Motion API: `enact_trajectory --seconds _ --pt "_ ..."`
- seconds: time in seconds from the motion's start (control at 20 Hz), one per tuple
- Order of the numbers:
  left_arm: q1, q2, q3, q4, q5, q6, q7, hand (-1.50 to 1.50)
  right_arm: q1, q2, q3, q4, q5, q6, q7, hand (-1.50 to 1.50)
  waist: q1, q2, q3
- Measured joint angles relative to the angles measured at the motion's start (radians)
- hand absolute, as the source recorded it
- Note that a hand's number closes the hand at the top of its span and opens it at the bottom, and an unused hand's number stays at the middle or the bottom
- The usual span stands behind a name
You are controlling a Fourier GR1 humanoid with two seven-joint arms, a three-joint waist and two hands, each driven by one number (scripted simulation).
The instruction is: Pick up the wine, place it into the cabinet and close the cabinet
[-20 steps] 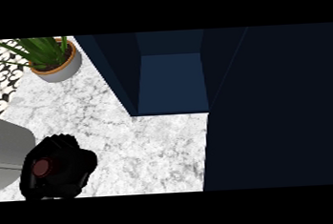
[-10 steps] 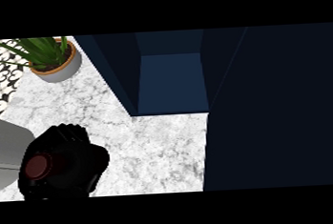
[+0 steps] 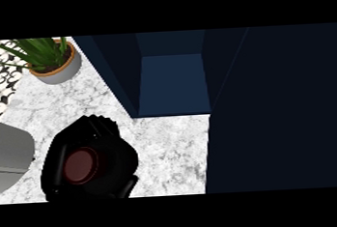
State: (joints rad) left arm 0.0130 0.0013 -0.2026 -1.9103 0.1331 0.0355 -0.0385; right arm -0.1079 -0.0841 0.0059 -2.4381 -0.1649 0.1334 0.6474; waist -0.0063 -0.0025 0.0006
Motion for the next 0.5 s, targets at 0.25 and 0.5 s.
enact_trajectory --seconds 0.25,0.5 --pt "-0.106 -0.001 -0.100 0.001 -0.003 0.148 0.069 1.50 0.029 0.007 0.002 0.005 0.000 0.017 -0.028 -1.50 -0.003 0.001 0.000" --pt "-0.238 -0.001 -0.201 0.039 -0.018 0.326 0.121 1.50 0.028 0.013 0.003 0.006 -0.005 0.019 -0.030 -1.50 -0.006 0.001 0.000"
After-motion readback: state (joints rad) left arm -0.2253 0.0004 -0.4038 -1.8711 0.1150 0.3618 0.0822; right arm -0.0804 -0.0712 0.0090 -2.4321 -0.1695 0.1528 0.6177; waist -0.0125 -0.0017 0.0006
